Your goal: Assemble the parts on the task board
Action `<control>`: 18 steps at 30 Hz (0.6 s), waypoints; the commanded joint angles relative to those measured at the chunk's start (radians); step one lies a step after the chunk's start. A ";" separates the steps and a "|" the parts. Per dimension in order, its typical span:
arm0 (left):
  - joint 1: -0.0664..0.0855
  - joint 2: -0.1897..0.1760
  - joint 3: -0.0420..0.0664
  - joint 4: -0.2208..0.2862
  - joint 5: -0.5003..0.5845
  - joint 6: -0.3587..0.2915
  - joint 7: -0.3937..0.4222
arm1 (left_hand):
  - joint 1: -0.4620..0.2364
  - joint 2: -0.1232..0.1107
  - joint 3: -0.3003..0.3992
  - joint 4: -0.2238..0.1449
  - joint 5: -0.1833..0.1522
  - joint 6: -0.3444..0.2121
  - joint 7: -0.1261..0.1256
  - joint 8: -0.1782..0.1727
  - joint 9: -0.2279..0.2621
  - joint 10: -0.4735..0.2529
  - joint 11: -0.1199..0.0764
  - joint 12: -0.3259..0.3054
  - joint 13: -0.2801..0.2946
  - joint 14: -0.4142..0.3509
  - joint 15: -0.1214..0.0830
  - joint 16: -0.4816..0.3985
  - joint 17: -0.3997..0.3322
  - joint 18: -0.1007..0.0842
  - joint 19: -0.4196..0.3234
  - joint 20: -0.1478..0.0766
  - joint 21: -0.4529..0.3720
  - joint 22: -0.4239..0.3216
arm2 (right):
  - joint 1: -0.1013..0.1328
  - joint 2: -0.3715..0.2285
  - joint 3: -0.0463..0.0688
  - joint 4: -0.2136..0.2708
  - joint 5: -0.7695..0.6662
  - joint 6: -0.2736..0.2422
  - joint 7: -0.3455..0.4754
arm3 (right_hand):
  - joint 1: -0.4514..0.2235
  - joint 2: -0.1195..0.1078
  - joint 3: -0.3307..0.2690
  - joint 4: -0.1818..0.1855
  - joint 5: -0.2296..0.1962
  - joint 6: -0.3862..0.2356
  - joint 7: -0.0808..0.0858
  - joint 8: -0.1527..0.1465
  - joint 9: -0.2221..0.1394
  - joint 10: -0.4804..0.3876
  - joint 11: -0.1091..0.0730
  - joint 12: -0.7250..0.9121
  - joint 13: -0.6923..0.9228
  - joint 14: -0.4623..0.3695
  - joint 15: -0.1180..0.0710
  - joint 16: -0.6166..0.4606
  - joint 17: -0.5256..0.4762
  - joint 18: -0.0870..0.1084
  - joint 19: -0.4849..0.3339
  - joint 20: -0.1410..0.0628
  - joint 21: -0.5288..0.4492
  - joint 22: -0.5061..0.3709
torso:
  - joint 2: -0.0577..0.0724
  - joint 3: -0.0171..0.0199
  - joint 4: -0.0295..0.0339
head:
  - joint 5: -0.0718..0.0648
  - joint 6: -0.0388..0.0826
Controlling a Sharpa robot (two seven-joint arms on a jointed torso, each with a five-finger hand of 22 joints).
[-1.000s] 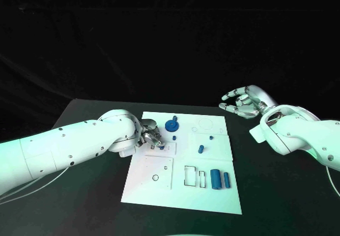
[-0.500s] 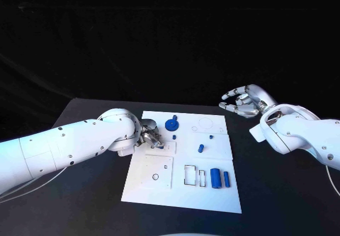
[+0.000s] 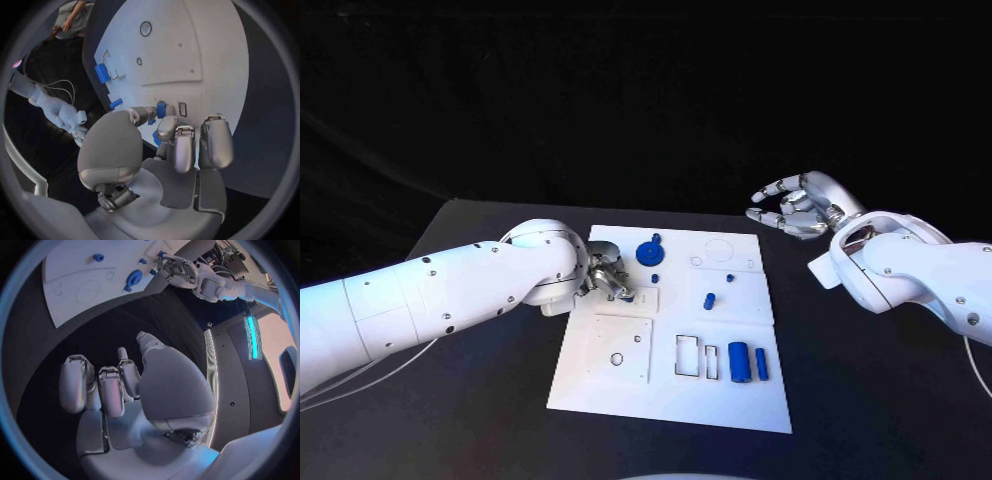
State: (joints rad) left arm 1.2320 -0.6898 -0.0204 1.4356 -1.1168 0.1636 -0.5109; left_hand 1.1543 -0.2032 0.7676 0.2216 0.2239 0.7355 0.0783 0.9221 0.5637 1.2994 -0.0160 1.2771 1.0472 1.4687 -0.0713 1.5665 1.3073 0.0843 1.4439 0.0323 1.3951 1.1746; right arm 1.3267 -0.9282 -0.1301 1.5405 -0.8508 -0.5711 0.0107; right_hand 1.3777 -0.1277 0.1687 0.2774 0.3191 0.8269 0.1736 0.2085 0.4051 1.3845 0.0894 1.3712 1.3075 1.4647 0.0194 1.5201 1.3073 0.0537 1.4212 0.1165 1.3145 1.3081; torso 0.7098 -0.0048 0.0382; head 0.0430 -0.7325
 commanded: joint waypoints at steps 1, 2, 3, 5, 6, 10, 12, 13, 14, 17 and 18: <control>-0.001 0.006 -0.001 -0.003 -0.008 0.022 -0.001 | -0.002 0.011 0.171 -0.172 0.004 0.016 -0.016 0.004 0.087 0.004 0.001 0.002 0.000 0.101 -0.006 0.003 0.260 -0.009 0.000 -0.007 0.005 0.000 | -0.001 -0.001 0.000 0.001 -0.003 0.004 0.006 | -0.013 0.001 0.002 0.005 -0.006 0.007 -0.003 0.007 0.000 -0.003 -0.004 -0.003 0.034 0.070 -0.008 -0.006 0.112 0.012 -0.005 0.000 -0.006 0.095 | 0.001 0.0005 -0.0008 | 0.001 -0.001; -0.001 0.007 -0.002 -0.004 -0.007 0.024 -0.001 | -0.004 0.012 0.171 -0.171 0.005 0.017 -0.016 0.004 0.087 0.004 0.001 0.002 0.000 0.101 -0.006 0.003 0.260 -0.009 0.000 -0.007 0.004 -0.001 | -0.001 -0.001 0.000 0.002 -0.003 0.004 0.006 | -0.013 0.001 0.002 0.005 -0.006 0.007 -0.003 0.007 0.000 -0.003 -0.004 -0.003 0.034 0.070 -0.008 -0.006 0.112 0.012 -0.005 0.000 -0.006 0.095 | 0.001 0.0005 -0.0008 | 0.001 -0.001; -0.001 0.008 -0.002 -0.004 -0.007 0.025 -0.001 | -0.009 0.012 0.171 -0.169 0.005 0.020 -0.017 0.006 0.088 0.006 0.000 0.003 0.002 0.101 -0.006 0.003 0.260 -0.009 0.000 -0.007 0.004 -0.001 | -0.001 -0.001 0.000 0.002 -0.003 0.004 0.006 | -0.013 0.001 0.002 0.005 -0.006 0.007 -0.003 0.007 0.000 -0.003 -0.004 -0.003 0.034 0.070 -0.008 -0.006 0.112 0.012 -0.005 0.000 -0.006 0.095 | 0.001 0.0005 -0.0009 | 0.001 -0.001; -0.001 0.011 -0.003 -0.006 -0.006 0.030 -0.002 | -0.017 0.013 0.169 -0.165 0.005 0.024 -0.019 0.008 0.090 0.009 -0.001 0.005 0.005 0.101 -0.007 0.003 0.259 -0.009 0.000 -0.007 0.004 -0.002 | -0.001 -0.001 0.000 0.002 -0.003 0.004 0.006 | -0.013 0.001 0.002 0.005 -0.006 0.007 -0.003 0.007 0.000 -0.003 -0.004 -0.003 0.034 0.070 -0.008 -0.006 0.112 0.012 -0.005 0.000 -0.006 0.095 | 0.001 0.0005 -0.0012 | 0.000 -0.001; -0.001 0.013 -0.004 -0.007 -0.006 0.034 -0.002 | -0.017 0.013 0.169 -0.165 0.005 0.024 -0.019 0.008 0.090 0.009 -0.001 0.005 0.005 0.101 -0.007 0.003 0.259 -0.009 0.000 -0.007 0.004 -0.002 | -0.001 -0.002 0.000 0.002 -0.003 0.004 0.006 | -0.013 0.001 0.002 0.005 -0.006 0.007 -0.003 0.007 0.000 -0.003 -0.004 -0.003 0.034 0.070 -0.008 -0.006 0.112 0.012 -0.005 0.000 -0.006 0.095 | 0.000 0.0004 -0.0015 | 0.000 -0.001; -0.001 0.018 -0.005 -0.011 -0.005 0.049 -0.003 | -0.035 0.013 0.163 -0.156 0.006 0.038 -0.026 0.016 0.095 0.016 -0.006 0.009 0.009 0.102 -0.011 0.003 0.261 -0.009 0.000 -0.008 0.004 -0.001 | -0.001 -0.002 0.000 0.002 -0.003 0.004 0.006 | -0.013 0.001 0.002 0.005 -0.006 0.007 -0.003 0.007 0.000 -0.003 -0.004 -0.003 0.034 0.070 -0.008 -0.006 0.112 0.012 -0.005 0.000 -0.006 0.095 | 0.001 0.0007 -0.0015 | -0.001 -0.002; -0.001 0.020 -0.006 -0.012 -0.005 0.056 -0.003 | -0.057 0.010 0.154 -0.144 0.014 0.048 -0.033 0.020 0.098 0.024 -0.011 0.014 0.017 0.102 -0.014 0.004 0.262 -0.009 0.000 -0.010 0.003 -0.002 | -0.001 -0.003 0.000 0.002 -0.003 0.004 0.006 | -0.013 0.001 0.002 0.005 -0.006 0.007 -0.003 0.007 0.000 -0.003 -0.004 -0.003 0.034 0.070 -0.008 -0.006 0.112 0.012 -0.005 0.000 -0.006 0.095 | 0.001 0.0003 -0.0011 | -0.002 -0.004; -0.001 0.021 -0.006 -0.013 -0.005 0.057 -0.003 | -0.074 0.006 0.147 -0.136 0.028 0.052 -0.037 0.021 0.100 0.027 -0.015 0.016 0.019 0.102 -0.017 0.004 0.262 -0.008 0.000 -0.013 0.002 -0.004 | -0.001 -0.003 0.000 0.002 -0.003 0.004 0.006 | -0.013 0.001 0.002 0.005 -0.006 0.007 -0.003 0.007 0.000 -0.003 -0.004 -0.003 0.034 0.070 -0.008 -0.006 0.112 0.012 -0.005 0.000 -0.006 0.095 | 0.001 0.0004 -0.0010 | -0.002 -0.003; -0.001 0.022 -0.006 -0.014 -0.005 0.059 -0.003 | -0.077 0.006 0.145 -0.135 0.032 0.054 -0.038 0.022 0.101 0.028 -0.016 0.016 0.020 0.102 -0.019 0.004 0.262 -0.008 0.000 -0.014 0.002 -0.004 | -0.001 -0.003 0.000 0.002 -0.003 0.004 0.006 | -0.013 0.001 0.002 0.005 -0.006 0.007 -0.003 0.007 0.000 -0.003 -0.004 -0.003 0.034 0.070 -0.008 -0.006 0.112 0.012 -0.005 0.000 -0.006 0.095 | 0.001 0.0004 -0.0010 | -0.002 -0.003; -0.001 0.024 -0.006 -0.018 -0.005 0.060 -0.003 | -0.085 0.006 0.140 -0.132 0.036 0.057 -0.041 0.023 0.103 0.031 -0.018 0.018 0.023 0.102 -0.021 0.004 0.261 -0.008 0.000 -0.016 0.001 -0.005 | -0.001 -0.003 0.000 0.001 -0.003 0.004 0.006 | -0.013 0.001 0.003 0.005 -0.006 0.007 -0.003 0.007 0.000 -0.003 -0.004 -0.004 0.034 0.070 -0.008 -0.006 0.111 0.012 -0.006 0.000 -0.007 0.095 | 0.001 0.0004 -0.0003 | -0.002 -0.005; -0.001 0.025 -0.006 -0.019 -0.005 0.060 -0.003 | -0.088 0.007 0.138 -0.130 0.036 0.059 -0.042 0.023 0.103 0.032 -0.019 0.019 0.025 0.102 -0.022 0.004 0.262 -0.008 0.000 -0.017 0.001 -0.004 | -0.001 -0.002 0.000 0.001 -0.003 0.004 0.006 | -0.013 0.001 0.003 0.005 -0.006 0.007 -0.003 0.007 0.000 -0.003 -0.004 -0.004 0.034 0.070 -0.008 -0.006 0.111 0.012 -0.006 0.000 -0.007 0.095 | 0.001 0.0004 -0.0003 | -0.002 -0.005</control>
State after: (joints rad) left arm 1.2357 -0.6704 -0.0226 1.4159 -1.1222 0.1886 -0.5127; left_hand 1.0761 -0.2001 0.8130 0.1821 0.2556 0.7479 0.0771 0.9396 0.6655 1.3248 -0.0339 1.2924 1.0709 1.4685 -0.0861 1.5665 1.3074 0.0842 1.4453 0.0231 1.3950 1.1694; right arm 1.3265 -0.9307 -0.1301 1.5409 -0.8507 -0.5711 0.0107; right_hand 1.3738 -0.1238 0.1687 0.2774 0.3157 0.8269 0.1736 0.2124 0.4050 1.3845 0.0894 1.3712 1.3074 1.4647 0.0194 1.5201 1.3081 0.0537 1.4212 0.1165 1.3106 1.3079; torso 0.7107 -0.0041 0.0373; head 0.0414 -0.7369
